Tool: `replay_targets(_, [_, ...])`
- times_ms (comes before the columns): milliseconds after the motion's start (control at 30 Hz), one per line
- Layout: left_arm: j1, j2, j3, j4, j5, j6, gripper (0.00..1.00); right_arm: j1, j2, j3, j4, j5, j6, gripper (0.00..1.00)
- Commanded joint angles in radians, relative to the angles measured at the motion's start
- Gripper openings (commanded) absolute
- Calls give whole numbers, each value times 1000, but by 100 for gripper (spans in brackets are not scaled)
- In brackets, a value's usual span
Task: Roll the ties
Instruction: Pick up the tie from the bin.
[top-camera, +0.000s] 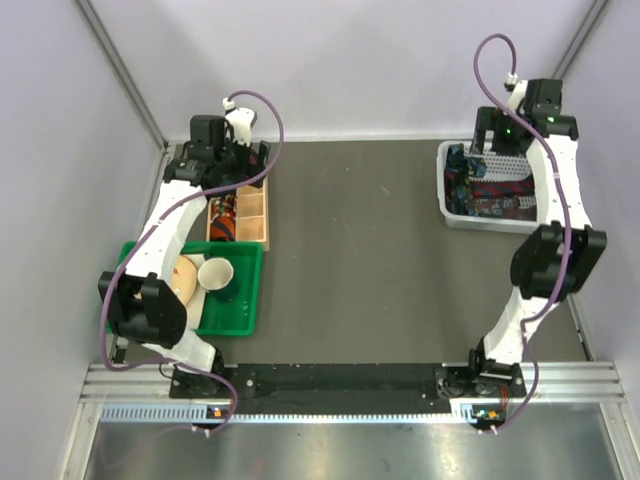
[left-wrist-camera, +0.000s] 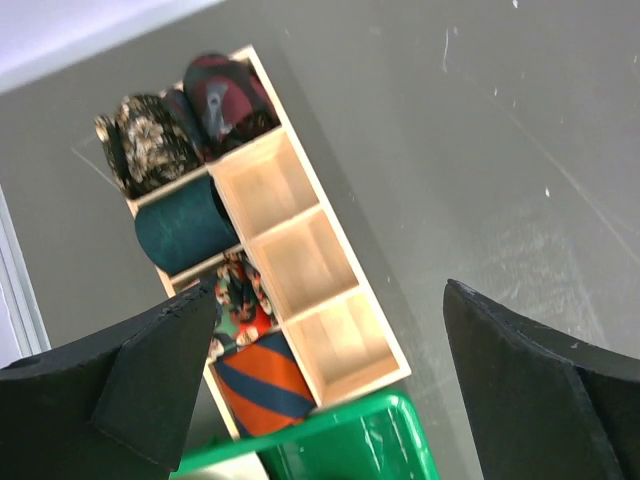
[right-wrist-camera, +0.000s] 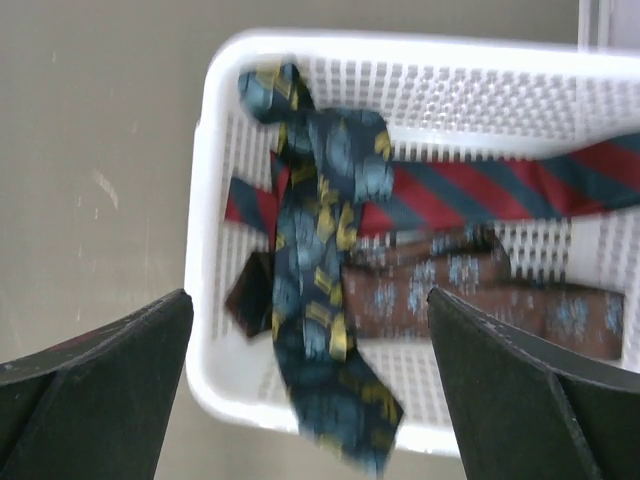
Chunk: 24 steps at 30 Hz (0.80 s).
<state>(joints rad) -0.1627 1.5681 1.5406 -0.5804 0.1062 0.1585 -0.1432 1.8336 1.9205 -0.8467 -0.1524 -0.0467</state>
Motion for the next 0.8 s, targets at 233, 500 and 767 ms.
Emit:
replay_targets(233, [-1, 26, 39, 27, -26, 12, 99, 4, 331, 274, 69, -1, 64, 99])
replay_targets(500, [-1, 81, 85, -67, -19, 16, 99, 24, 460, 339, 106, 66, 51, 99])
replay_targets(767, [-3, 121, 121, -147, -2, -2, 99, 27, 552, 405, 170, 22, 71, 99])
